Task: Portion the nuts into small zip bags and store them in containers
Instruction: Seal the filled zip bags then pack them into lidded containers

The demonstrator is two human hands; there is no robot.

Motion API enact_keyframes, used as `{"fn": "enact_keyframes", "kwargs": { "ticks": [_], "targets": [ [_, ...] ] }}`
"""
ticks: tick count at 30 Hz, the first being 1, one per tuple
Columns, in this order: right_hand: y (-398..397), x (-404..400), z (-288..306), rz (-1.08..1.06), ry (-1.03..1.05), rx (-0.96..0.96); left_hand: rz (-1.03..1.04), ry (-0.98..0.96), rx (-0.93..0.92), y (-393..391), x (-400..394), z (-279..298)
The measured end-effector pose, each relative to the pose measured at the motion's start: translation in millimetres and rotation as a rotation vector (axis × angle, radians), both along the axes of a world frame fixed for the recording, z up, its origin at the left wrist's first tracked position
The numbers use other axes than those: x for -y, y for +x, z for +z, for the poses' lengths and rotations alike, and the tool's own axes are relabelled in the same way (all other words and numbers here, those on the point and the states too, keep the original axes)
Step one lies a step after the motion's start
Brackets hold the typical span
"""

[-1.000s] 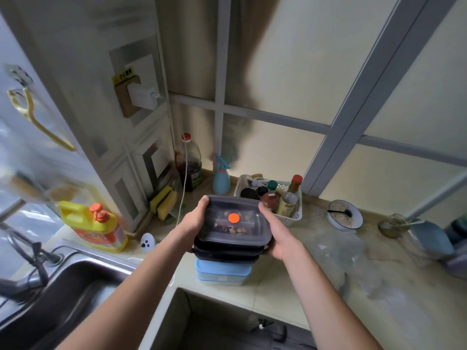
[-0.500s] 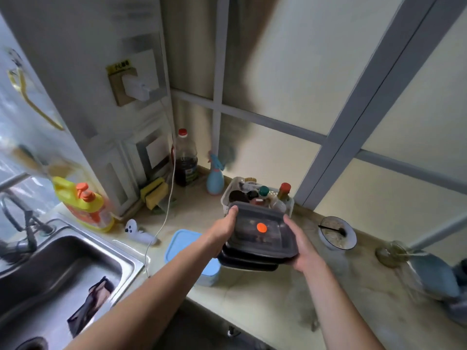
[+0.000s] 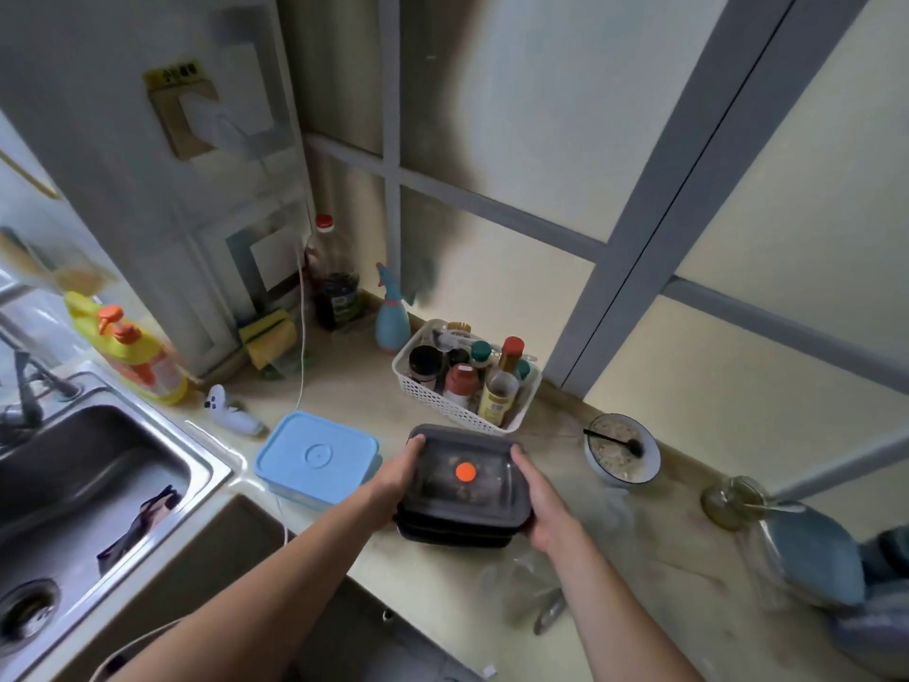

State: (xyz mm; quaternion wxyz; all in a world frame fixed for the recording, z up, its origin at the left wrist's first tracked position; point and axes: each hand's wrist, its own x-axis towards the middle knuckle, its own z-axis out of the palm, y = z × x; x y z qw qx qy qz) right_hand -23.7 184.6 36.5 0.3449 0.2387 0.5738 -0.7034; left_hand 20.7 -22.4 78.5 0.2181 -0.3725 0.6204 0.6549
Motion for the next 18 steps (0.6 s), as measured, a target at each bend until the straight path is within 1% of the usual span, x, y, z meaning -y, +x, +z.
{"fn": "enact_keyframes", "kwargs": {
  "ticks": [4, 7, 12, 13, 15, 16, 18],
  "targets": [
    [-1, 4, -16, 0.063, 0.017, 0.061, 0.084, -0.010, 0.019, 11, 3, -21],
    [-10, 12, -17, 0.079, -0.004, 0.039, 0.129, 0.014, 0.015, 13, 4, -29],
    [-38, 19, -21, 0.138, 0.049, 0.029, 0.211, 0.047, 0.035, 13, -2, -29],
    [-43, 20, -22, 0.156, 0.082, 0.023, 0.208, 0.016, 0.040, 13, -2, -26],
    [-54, 25, -12, 0.178, 0.227, -0.015, 0.169, -0.131, 0.055, 10, 3, -30],
    [-62, 30, -4, 0.201, 0.306, -0.068, 0.136, -0.191, 0.057, 7, 6, -25],
    [-73, 48, 17, 0.253, 0.529, -0.262, 0.048, -0.266, 0.020, 2, 11, -9]
  ]
}}
